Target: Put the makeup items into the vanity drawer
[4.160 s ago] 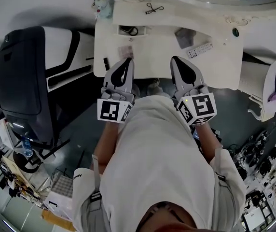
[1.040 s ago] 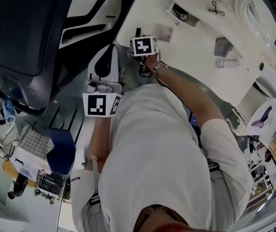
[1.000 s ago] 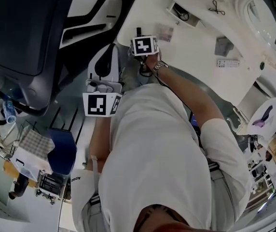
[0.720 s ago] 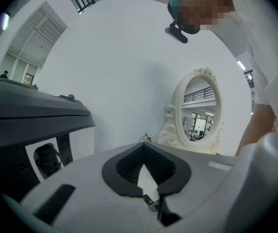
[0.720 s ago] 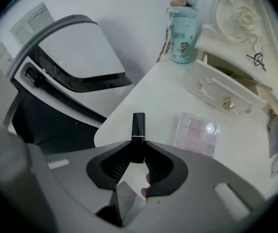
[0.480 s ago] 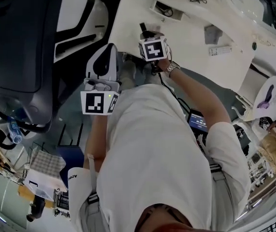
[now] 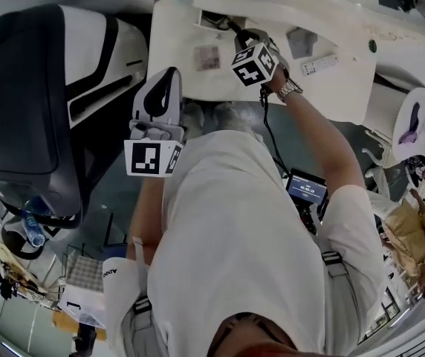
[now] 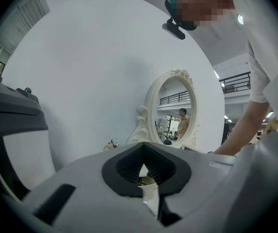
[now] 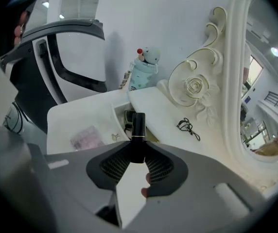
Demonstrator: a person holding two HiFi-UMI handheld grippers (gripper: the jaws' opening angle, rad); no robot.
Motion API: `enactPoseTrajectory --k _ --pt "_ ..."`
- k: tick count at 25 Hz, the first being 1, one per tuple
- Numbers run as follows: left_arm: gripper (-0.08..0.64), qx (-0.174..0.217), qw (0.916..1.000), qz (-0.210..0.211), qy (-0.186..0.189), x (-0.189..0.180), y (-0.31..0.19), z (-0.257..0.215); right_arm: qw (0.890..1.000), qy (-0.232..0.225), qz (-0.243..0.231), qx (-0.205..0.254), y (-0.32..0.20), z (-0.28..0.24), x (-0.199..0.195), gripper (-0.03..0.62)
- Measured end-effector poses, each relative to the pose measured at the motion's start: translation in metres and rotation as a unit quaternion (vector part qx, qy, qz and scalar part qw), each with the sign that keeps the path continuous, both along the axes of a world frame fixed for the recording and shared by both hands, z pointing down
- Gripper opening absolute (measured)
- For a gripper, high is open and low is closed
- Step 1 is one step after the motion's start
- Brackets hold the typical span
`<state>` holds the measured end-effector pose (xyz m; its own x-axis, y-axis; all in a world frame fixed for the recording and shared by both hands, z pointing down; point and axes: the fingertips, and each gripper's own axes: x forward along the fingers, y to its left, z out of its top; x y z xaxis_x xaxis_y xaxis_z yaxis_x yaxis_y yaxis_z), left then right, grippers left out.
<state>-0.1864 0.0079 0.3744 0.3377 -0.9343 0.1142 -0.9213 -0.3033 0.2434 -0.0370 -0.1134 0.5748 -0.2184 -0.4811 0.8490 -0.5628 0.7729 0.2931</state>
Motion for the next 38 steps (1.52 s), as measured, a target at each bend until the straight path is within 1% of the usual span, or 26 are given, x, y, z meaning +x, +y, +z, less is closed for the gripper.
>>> enactPoseTrajectory --k 2,5,9,11,18,19,20,21,24,25,28,30,33,36,38 --pt "0.006 -0.004 1.0000 -0.005 -0.003 0.002 -0.001 0.001 1.000 0.009 -0.020 0.000 -0.012 0.001 0.002 0.098" --pt "0.006 -0.012 0.9996 -0.024 -0.006 0.002 -0.002 0.003 0.999 0.004 -0.048 -0.013 -0.025 0.005 -0.003 0.098" --pt "0.006 -0.023 0.9984 -0.051 -0.008 0.003 -0.001 0.008 0.995 0.002 -0.099 -0.019 -0.032 0.011 -0.015 0.098" --pt "0.006 -0.025 0.9978 -0.061 -0.010 0.002 -0.001 0.009 0.993 0.002 -0.115 -0.022 -0.033 0.014 -0.021 0.098" --pt "0.006 -0.030 0.9958 -0.086 -0.012 -0.002 0.002 0.007 0.991 -0.006 -0.127 -0.030 -0.030 0.019 -0.033 0.103" --pt "0.006 -0.029 0.9957 -0.087 -0.012 -0.001 0.002 0.007 0.991 -0.009 -0.128 -0.029 -0.030 0.020 -0.033 0.109" --pt "0.006 -0.029 0.9957 -0.087 -0.012 0.001 0.001 0.007 0.991 -0.013 -0.128 -0.028 -0.030 0.020 -0.033 0.142" --pt "0.006 -0.029 0.9957 -0.087 -0.012 0.002 0.000 0.007 0.991 -0.016 -0.126 -0.026 -0.030 0.019 -0.032 0.163" --pt "0.006 -0.027 0.9962 -0.082 -0.013 0.008 -0.002 0.005 0.992 -0.020 -0.121 -0.019 -0.030 0.015 -0.029 0.160" --pt "0.006 -0.026 0.9964 -0.080 -0.013 0.009 -0.002 0.005 0.993 -0.021 -0.118 -0.015 -0.029 0.013 -0.028 0.148" --pt "0.006 -0.023 0.9970 -0.072 -0.013 0.014 -0.003 0.003 0.994 -0.037 -0.099 0.007 -0.028 0.000 -0.021 0.051" --pt "0.006 -0.022 0.9975 -0.065 -0.013 0.019 -0.004 0.002 0.995 -0.060 -0.079 0.019 -0.027 -0.013 -0.015 0.009" --pt "0.006 -0.017 0.9986 -0.048 -0.012 0.030 -0.007 -0.001 0.993 -0.104 -0.041 0.023 -0.020 -0.039 -0.003 0.008" --pt "0.006 -0.010 0.9996 -0.024 -0.014 0.042 -0.011 -0.006 0.987 -0.156 -0.003 0.040 -0.011 -0.074 0.013 0.008" --pt "0.006 -0.004 0.9998 -0.009 -0.015 0.051 -0.013 -0.010 0.979 -0.192 0.015 0.059 -0.003 -0.101 0.027 0.008"
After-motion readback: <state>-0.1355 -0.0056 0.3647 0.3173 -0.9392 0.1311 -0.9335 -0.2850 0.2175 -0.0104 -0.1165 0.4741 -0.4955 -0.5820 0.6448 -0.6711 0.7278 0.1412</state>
